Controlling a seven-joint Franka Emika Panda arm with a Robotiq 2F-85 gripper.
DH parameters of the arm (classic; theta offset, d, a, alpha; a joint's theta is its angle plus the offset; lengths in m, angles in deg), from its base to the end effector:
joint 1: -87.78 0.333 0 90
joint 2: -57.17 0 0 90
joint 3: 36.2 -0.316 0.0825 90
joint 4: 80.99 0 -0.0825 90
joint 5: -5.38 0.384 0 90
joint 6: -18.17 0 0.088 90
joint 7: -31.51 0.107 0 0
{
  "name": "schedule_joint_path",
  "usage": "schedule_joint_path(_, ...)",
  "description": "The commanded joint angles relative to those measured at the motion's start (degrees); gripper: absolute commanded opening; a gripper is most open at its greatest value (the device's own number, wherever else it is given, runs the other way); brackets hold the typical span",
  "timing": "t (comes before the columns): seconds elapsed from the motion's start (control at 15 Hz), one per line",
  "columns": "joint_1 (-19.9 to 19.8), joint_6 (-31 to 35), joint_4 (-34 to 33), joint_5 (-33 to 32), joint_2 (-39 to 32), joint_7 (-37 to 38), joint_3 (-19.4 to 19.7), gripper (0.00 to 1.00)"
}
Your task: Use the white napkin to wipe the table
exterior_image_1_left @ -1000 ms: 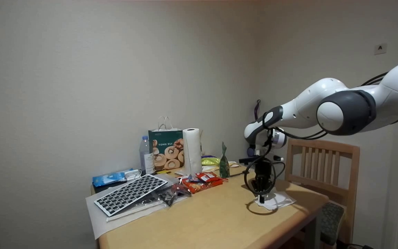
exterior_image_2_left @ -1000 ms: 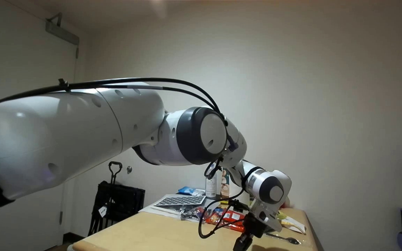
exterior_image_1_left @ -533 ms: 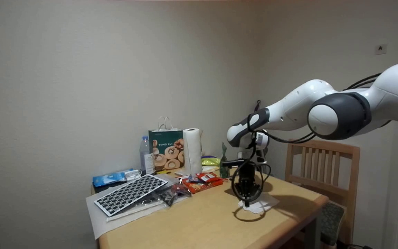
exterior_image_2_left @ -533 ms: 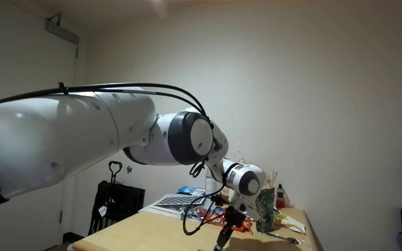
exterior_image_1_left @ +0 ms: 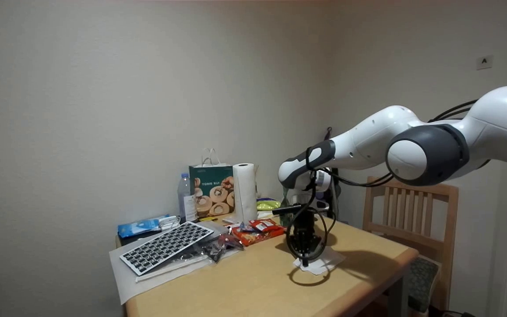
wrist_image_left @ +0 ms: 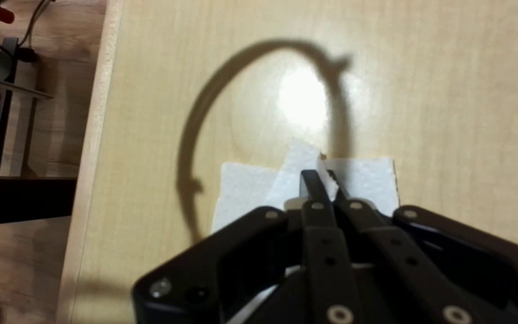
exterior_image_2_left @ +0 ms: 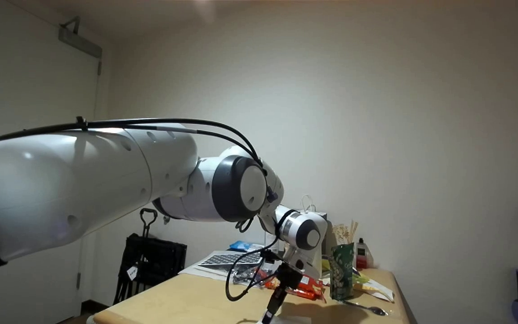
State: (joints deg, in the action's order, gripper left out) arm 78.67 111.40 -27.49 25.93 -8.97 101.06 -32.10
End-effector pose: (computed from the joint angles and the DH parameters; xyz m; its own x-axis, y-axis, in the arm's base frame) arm 0.7229 -0.1141 0.1366 -0.0229 -0.9233 -0.3835 -0.9364 -0.1146 0.3317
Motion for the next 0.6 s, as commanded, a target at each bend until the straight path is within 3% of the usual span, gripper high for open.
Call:
schedule_joint_path(0.0,1.3,-3.3,-2.4,-1.7,-1.7,-0.4,-1.0,0.00)
schedule_joint_path(0.47,8.9,-14.2,-11.5,-8.0,-7.2,-0.3,-1.3,0.00)
schedule_joint_path(0.53,8.1,-11.5,-7.9,-5.9,-4.5,0.0,-1.0,0.02)
